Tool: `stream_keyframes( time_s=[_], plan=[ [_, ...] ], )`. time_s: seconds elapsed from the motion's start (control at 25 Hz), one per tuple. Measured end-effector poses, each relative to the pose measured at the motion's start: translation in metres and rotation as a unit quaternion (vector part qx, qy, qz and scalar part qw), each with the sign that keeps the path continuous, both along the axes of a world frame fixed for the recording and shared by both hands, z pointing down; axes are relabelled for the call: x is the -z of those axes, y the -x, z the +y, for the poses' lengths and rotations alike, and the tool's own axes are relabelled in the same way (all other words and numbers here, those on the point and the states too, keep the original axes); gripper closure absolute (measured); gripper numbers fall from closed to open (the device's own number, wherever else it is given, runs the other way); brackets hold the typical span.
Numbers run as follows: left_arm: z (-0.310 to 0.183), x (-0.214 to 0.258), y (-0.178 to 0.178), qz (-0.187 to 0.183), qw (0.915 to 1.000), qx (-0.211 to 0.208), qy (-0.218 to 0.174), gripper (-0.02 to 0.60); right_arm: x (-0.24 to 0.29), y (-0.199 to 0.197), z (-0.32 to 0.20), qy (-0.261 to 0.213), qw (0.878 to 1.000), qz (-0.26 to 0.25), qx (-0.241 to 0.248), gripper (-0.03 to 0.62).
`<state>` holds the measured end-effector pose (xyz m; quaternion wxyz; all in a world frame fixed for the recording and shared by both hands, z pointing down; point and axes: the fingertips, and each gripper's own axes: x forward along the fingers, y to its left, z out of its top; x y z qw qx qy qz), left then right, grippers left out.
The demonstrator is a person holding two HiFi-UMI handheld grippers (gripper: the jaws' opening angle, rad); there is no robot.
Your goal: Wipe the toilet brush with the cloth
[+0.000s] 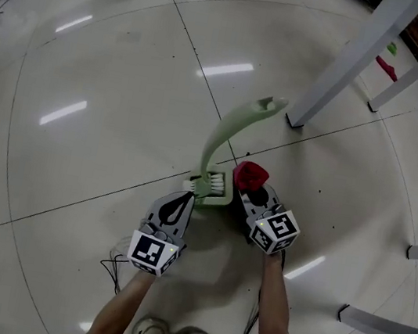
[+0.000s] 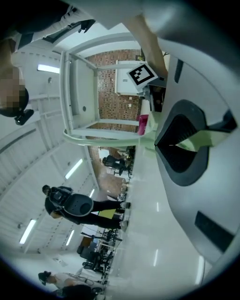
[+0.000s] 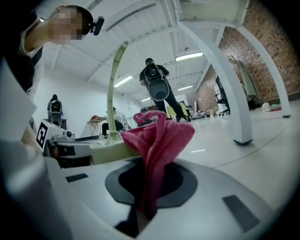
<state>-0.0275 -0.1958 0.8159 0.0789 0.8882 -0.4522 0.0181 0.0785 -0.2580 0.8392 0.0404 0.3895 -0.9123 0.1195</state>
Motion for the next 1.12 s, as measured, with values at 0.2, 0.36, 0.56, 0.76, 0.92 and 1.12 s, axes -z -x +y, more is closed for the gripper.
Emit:
stream_keyframes(
  time_s=[0.2, 0.36, 0.56, 0.76, 0.92, 1.12],
  plan=[
    [0.003, -0.014, -0.006, 0.010, 0.9996, -0.010, 0.025, 0.577, -0.001, 0.006, 0.010, 0.005, 0.999, 0.020, 0.050, 0.563],
    [-0.002, -0.014, -0.007, 0.014, 0.9995, -0.010, 0.025, 0.577, 0.002, 0.005, 0.032, 0.011, 0.998, 0.022, 0.049, 0.563],
    [0.000, -0.012, -0.003, 0.008, 0.9997, -0.005, 0.020, 0.577, 0.000, 0.010, 0.077, 0.015, 1.000, 0.007, -0.009, 0.563],
    [0.000, -0.015, 0.003, 0.010, 0.9998, 0.006, 0.019, 0.577, 0.004, -0.025, 0.089, 0.013, 0.981, -0.012, -0.192, 0.563],
    [-0.002, -0.013, 0.023, 0.009, 0.9992, 0.034, 0.018, 0.577, 0.009, -0.018, 0.104, 0.015, 0.968, -0.025, -0.247, 0.562],
    [-0.004, -0.013, 0.045, 0.018, 0.9980, 0.058, 0.019, 0.577, 0.006, 0.015, 0.105, 0.008, 0.974, -0.004, -0.228, 0.563]
  ],
)
